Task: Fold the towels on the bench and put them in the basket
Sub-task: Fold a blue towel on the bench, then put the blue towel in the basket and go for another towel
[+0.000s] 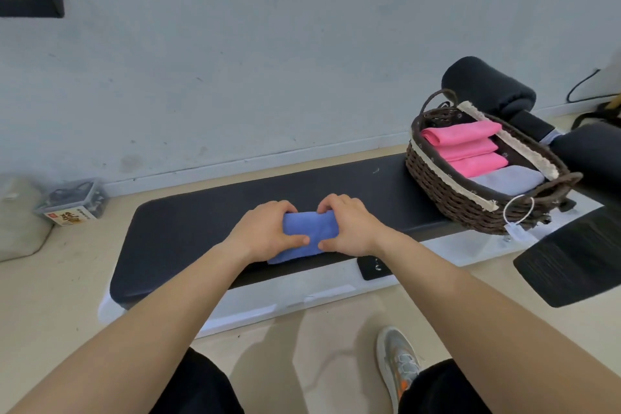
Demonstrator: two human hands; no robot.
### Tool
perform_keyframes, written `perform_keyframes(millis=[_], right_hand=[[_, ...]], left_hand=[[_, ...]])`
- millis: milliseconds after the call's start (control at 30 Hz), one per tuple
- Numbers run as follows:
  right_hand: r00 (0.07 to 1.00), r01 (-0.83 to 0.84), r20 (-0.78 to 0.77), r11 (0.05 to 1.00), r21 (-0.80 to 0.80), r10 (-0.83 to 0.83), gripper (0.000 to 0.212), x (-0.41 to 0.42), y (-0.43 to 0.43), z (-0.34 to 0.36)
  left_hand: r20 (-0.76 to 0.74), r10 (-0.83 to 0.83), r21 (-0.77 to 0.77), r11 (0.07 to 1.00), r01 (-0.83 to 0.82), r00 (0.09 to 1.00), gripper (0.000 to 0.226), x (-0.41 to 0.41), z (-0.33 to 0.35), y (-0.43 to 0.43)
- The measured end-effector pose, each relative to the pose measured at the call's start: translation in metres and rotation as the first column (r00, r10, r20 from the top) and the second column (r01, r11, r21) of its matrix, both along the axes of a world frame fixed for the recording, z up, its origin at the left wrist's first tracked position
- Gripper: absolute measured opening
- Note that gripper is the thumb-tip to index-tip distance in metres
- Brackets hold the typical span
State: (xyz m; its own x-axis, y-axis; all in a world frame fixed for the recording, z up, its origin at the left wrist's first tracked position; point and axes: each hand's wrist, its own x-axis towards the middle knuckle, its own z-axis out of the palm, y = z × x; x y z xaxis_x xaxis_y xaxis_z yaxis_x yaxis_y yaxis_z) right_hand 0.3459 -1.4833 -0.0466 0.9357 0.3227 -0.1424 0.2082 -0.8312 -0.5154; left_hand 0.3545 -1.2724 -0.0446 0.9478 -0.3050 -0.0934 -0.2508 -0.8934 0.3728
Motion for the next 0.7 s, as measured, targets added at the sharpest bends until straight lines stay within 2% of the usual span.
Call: perform_keyframes(millis=[133,200,300,367,467,533,633,700], right_hand=[[0.989,0.034,-0.145,0.999,0.007,-0.033,0.084,-0.012,-0.017,0.029],[0.987,0.049,-0.154,0.997,0.063,-0.039,0.073,-0.019,-0.037,0.049],[0.979,0.169,-0.159,0.940,0.296,-0.125,0.051,-0.034,-0.073,0.086],[0.975,0.209,-0.165,0.874,0.439,-0.150,0.042,-0.041,-0.096,0.109],[0.945,0.310,-0.283,0.727,0.613,-0.164,0.026,-0.047,-0.130,0.135],[0.934,0.352,-0.282,0.685,0.638,-0.218,0.027,-0.047,-0.154,0.150],[0.915,0.399,-0.218,0.688,0.607,-0.338,0.034,-0.040,-0.192,0.161],[0.877,0.465,-0.198,0.674,0.573,-0.437,0.042,-0.034,-0.216,0.164]], left_hand=[[0.014,-0.006,-0.136,0.991,0.008,1.000,0.041,-0.014,0.030,-0.019],[0.045,-0.031,-0.228,0.973,0.041,0.998,0.040,-0.020,0.048,-0.030],[0.083,-0.026,-0.389,0.919,0.056,0.996,0.038,-0.027,0.079,-0.053],[0.091,0.001,-0.500,0.865,0.045,0.996,0.036,-0.026,0.097,-0.072],[0.117,0.024,-0.599,0.799,0.051,0.993,0.037,-0.020,0.117,-0.106],[0.118,0.020,-0.653,0.755,0.062,0.993,0.038,-0.015,0.128,-0.131],[0.094,0.003,-0.697,0.714,0.064,0.996,0.042,-0.006,0.139,-0.170],[0.005,-0.021,-0.717,0.697,0.018,1.000,0.043,0.004,0.139,-0.195]])
